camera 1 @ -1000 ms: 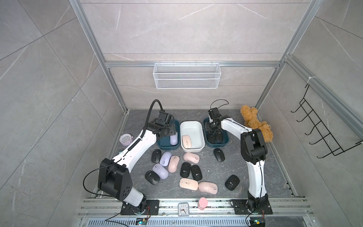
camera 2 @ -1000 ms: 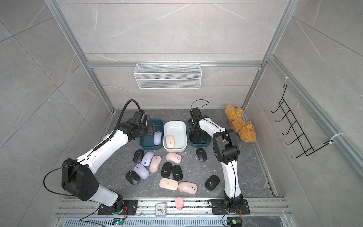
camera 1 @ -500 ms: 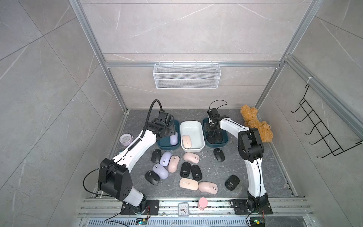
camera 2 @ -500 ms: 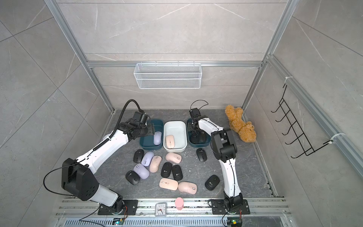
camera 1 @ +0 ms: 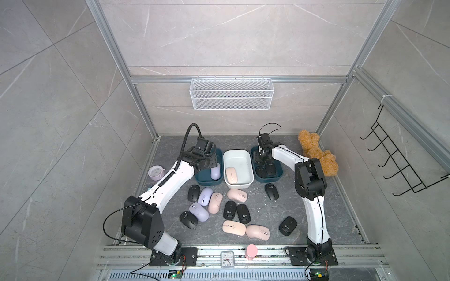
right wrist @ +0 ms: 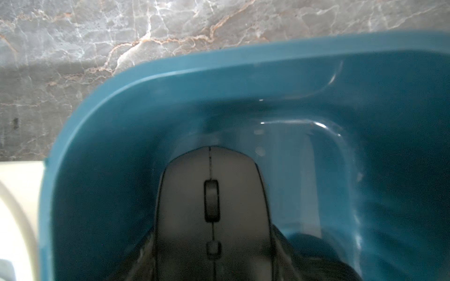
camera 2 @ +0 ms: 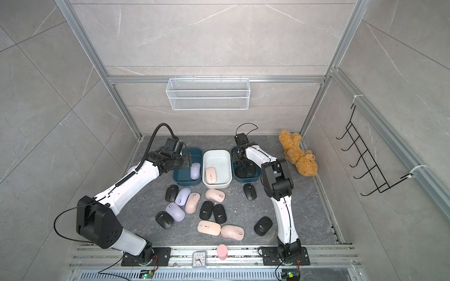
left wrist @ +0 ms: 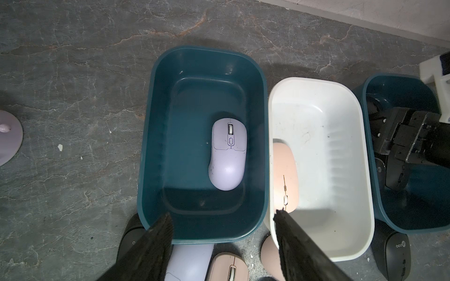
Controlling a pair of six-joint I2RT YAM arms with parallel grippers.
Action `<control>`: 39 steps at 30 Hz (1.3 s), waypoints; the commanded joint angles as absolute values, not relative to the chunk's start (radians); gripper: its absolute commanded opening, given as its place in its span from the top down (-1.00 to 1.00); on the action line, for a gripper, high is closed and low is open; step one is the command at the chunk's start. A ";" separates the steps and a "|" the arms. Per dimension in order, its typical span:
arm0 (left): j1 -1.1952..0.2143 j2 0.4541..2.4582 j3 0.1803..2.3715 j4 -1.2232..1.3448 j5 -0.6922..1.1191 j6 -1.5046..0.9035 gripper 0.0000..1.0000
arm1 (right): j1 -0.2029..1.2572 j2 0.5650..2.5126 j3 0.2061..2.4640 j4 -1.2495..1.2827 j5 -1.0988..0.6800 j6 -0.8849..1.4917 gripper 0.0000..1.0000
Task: Place the mice by color into the storage box
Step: Place the mouse in the storage box, then pick up the mouse from the center of the board.
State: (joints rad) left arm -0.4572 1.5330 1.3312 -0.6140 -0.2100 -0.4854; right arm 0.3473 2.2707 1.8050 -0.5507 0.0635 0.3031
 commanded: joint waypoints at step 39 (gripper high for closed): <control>-0.460 1.362 1.106 -0.491 -0.171 -0.502 -0.37 | 0.351 1.448 1.139 -0.535 0.064 0.382 -0.34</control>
